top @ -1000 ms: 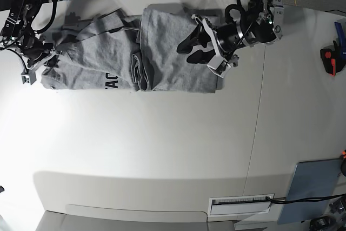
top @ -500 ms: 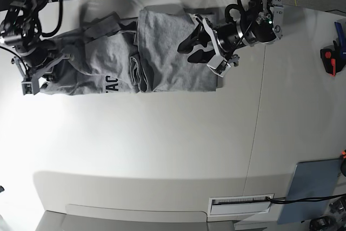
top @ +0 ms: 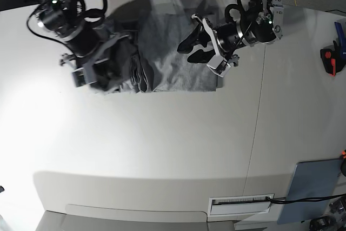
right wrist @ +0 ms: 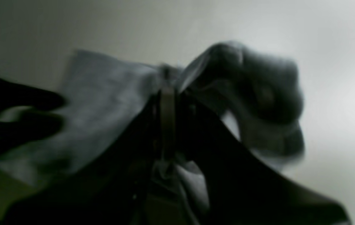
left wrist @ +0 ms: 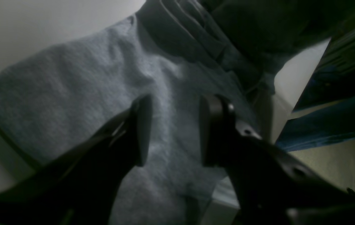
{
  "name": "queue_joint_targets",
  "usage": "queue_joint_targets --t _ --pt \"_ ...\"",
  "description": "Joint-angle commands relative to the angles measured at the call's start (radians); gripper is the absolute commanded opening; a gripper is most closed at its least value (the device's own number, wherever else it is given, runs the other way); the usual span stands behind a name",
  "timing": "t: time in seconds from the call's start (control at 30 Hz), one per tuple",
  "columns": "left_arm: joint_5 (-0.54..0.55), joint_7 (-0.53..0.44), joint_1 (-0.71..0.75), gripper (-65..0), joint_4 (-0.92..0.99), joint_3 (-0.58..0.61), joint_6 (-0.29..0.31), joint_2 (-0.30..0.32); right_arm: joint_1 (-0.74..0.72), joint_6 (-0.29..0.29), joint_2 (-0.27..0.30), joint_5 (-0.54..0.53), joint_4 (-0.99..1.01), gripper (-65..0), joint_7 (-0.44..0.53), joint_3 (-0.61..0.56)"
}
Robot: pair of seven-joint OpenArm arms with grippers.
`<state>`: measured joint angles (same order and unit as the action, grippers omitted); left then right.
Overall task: Fold the T-shirt properly
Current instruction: 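Fold the shirt end with the right gripper over onto the left gripper's fold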
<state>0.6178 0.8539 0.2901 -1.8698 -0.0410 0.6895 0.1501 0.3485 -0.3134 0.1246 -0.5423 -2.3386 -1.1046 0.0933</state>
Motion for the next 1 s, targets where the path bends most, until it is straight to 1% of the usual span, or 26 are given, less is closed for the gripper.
queue_joint_targets --t 0.0,0.13,0.2,0.27,0.3,0.37,0.4,0.5,0.6,0.7,0.77,0.87,0.97 --pt "0.022 -0.02 -0.004 -39.2 -0.017 -0.002 0.009 0.0 -0.009 -0.003 0.0 0.007 -0.018 -65.0 0.04 -0.03" --pt "0.021 -0.003 0.002 -39.2 -0.017 -0.002 0.009 0.0 -0.025 -0.003 0.0 0.106 -0.018 -65.0 0.085 -0.174" --pt "0.019 0.01 0.008 -39.2 -0.017 -0.002 0.009 0.0 -0.034 0.0 0.0 0.133 -0.018 -65.0 0.094 -0.237" --pt "-0.022 0.014 0.016 -39.2 -0.017 -0.002 0.009 0.0 -0.037 0.0 0.0 0.153 -0.018 -65.0 0.115 -0.29" --pt "-0.058 0.014 0.019 -39.2 -0.017 -0.002 -0.004 0.0 -0.039 0.0 0.0 0.158 -0.018 -65.0 0.127 -0.313" --pt "-0.142 0.001 0.027 -39.2 -0.017 -0.002 -0.086 0.0 -0.048 0.0 0.0 0.159 -0.018 -65.0 0.143 -0.355" --pt "-0.187 -0.008 0.031 -39.2 -0.017 -0.002 -0.117 0.0 -0.056 0.0 0.0 0.159 -0.018 -65.0 0.146 -0.375" --pt "-0.285 -0.027 0.04 -39.2 -0.017 -0.002 -0.178 0.0 -0.081 0.0 -0.001 0.159 -0.018 -65.0 0.159 -0.425" --pt "-0.345 -0.035 0.047 -39.2 -0.016 -0.002 -0.224 0.0 -0.085 0.0 -0.034 0.173 -0.018 -65.0 0.171 -0.455" --pt "-0.365 -0.035 0.048 -39.2 -0.009 -0.001 -0.23 -0.001 -0.085 0.0 -0.08 0.177 -0.018 -65.0 0.171 -0.463" --pt "-0.364 -0.042 0.048 -39.2 0.006 -0.001 -0.229 0.0 -0.085 0.0 -0.1 0.177 -0.018 -65.0 0.17 -0.463" --pt "-0.364 -0.07 0.048 -39.2 0.05 0.01 -0.225 0.0 -0.085 -0.001 -0.111 0.177 -0.018 -65.0 0.168 -0.466" --pt "-0.364 -0.1 0.047 -39.2 0.096 0.064 -0.222 0.0 -0.085 -0.002 -0.111 0.177 -0.018 -65.0 0.162 -0.465"
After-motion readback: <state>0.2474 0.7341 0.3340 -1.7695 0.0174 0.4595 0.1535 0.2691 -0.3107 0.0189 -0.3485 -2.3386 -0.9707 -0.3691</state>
